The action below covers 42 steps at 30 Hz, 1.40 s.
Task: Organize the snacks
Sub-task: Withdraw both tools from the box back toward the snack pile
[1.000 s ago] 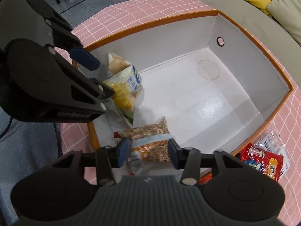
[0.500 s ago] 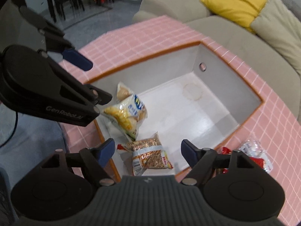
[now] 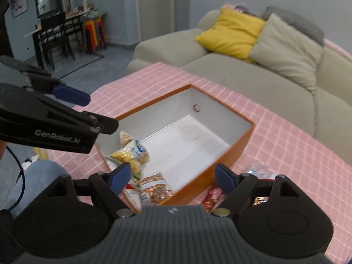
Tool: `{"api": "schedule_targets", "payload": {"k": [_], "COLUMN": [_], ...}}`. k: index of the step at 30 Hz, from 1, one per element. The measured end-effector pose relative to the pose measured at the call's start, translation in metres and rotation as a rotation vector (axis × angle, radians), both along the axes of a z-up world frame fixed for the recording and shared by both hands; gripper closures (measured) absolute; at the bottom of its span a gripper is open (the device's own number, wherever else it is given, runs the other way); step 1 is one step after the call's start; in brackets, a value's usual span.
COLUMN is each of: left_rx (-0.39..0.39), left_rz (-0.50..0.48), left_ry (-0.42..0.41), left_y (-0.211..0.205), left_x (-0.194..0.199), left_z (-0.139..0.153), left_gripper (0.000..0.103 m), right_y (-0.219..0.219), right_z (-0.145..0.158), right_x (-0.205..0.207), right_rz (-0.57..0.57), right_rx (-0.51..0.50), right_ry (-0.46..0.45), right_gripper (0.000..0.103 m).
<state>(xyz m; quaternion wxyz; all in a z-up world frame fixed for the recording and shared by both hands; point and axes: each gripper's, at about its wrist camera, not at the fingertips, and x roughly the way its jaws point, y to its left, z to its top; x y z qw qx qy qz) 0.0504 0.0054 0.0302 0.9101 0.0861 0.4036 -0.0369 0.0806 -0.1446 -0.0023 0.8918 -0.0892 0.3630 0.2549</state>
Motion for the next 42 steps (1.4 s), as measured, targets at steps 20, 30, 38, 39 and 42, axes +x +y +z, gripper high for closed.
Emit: {"api": "schedule_targets", "payload": {"k": [20,30,38,39,42], "left_rx": [-0.202,-0.203,-0.216,-0.211,-0.182], "left_rz": [-0.098,-0.172,-0.185,-0.186,-0.175], "left_ry": [-0.024,0.055,0.126,0.134,0.151], "left_y": [-0.062,-0.094,-0.108,-0.110,-0.115], "left_x": [-0.041,-0.045,-0.034,-0.032,-0.027], "left_z": [-0.037,-0.073,-0.098,-0.101,-0.111], "left_gripper": [0.028,0.028,0.028,0.028,0.028], "right_y": [-0.089,-0.131,-0.148,-0.148,-0.144], "right_z": [-0.048,-0.092,-0.108,-0.110,-0.116], "right_x": [-0.059,-0.066,-0.060,-0.059,-0.054], "right_rz": [-0.244,-0.368,-0.409,-0.400,-0.362], "right_rx": [-0.008,-0.061,-0.048,-0.048,-0.064], "right_ry": [-0.076,0.036,0.101,0.106,0.112], "right_gripper": [0.017,0.017,0.022,0.023,0.025]}}
